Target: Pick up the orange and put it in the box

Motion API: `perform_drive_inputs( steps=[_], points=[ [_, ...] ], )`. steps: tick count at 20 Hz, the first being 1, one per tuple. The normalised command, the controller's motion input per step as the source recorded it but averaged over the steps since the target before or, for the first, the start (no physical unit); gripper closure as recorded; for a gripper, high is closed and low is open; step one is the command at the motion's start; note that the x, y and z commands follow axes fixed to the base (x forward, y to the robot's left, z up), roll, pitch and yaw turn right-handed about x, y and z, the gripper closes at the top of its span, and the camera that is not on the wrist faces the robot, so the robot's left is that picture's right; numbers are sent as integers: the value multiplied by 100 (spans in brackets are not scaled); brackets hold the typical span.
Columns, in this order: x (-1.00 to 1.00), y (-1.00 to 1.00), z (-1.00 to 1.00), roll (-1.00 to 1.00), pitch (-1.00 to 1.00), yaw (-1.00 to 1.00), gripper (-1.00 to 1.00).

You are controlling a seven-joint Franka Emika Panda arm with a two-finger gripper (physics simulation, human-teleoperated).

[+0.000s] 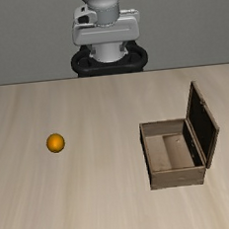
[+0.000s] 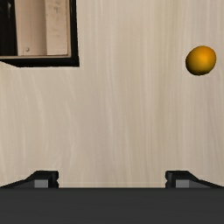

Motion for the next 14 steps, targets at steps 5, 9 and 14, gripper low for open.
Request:
perform_drive_inputs(
  steps=[5,9,14],
  points=[
    [0,-100,0,0,0,0,-100],
    [0,-100,0,0,0,0,-100],
    [0,-100,0,0,0,0,-100]
  ],
)
